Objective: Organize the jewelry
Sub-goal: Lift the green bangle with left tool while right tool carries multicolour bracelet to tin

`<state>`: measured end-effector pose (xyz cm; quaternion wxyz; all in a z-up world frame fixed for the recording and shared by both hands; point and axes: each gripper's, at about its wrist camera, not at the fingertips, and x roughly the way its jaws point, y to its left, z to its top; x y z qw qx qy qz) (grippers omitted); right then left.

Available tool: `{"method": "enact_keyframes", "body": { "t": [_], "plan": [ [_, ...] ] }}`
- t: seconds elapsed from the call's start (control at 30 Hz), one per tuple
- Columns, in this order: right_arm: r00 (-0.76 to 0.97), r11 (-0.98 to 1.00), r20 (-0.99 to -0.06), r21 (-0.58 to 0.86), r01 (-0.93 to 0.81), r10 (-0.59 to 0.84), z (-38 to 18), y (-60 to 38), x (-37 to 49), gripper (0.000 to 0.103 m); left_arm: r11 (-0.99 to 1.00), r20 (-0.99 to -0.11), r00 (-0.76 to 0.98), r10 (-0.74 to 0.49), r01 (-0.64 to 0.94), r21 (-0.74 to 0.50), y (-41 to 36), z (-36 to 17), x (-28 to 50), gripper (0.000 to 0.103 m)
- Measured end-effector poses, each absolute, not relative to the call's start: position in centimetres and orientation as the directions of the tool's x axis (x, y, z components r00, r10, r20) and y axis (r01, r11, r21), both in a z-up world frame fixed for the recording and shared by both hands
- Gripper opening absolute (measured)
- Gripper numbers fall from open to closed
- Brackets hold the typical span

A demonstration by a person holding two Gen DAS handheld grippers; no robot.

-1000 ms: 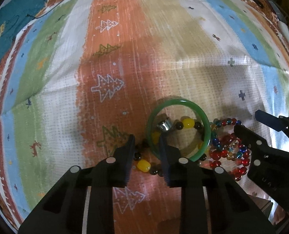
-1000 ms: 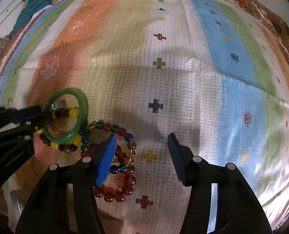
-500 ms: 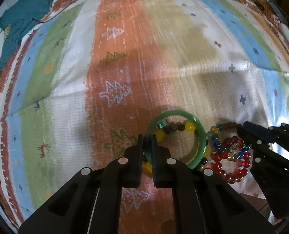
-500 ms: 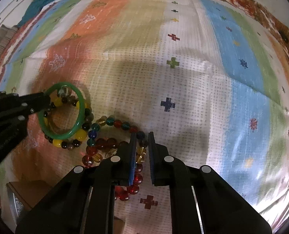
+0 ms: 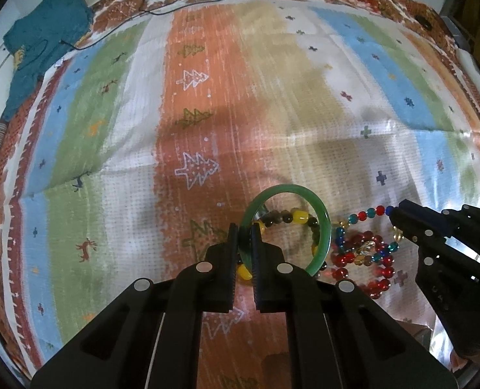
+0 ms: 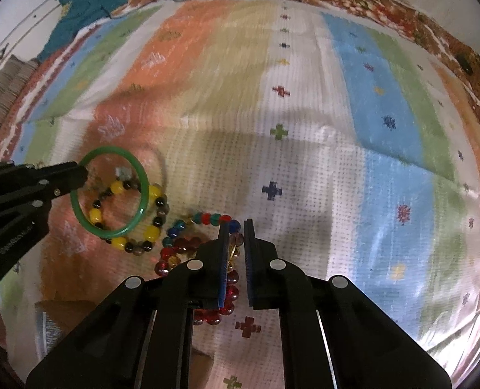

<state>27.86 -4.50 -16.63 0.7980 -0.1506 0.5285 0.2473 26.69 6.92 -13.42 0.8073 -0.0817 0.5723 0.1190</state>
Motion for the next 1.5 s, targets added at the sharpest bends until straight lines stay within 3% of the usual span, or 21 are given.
{"method": "enact_keyframes", "body": {
  "t": [0.87, 1.5],
  "plan": [
    [0.487, 0.818, -0.786, 0.041, -0.574, 0.381, -8.5, -5.9, 21.8, 0.010, 0.958, -0.880, 0.467, 0.090, -0.283, -0.052, 5.3, -6.3, 20.5, 0.007],
    [0.527, 0.799, -0.735, 0.033, -0.601, 0.427, -6.3, -7.3, 17.2, 0.010, 0.969, -0.842, 0.532, 0.086, -0.241, -0.053, 2.8, -3.8, 16.6, 0.007]
  ]
}}
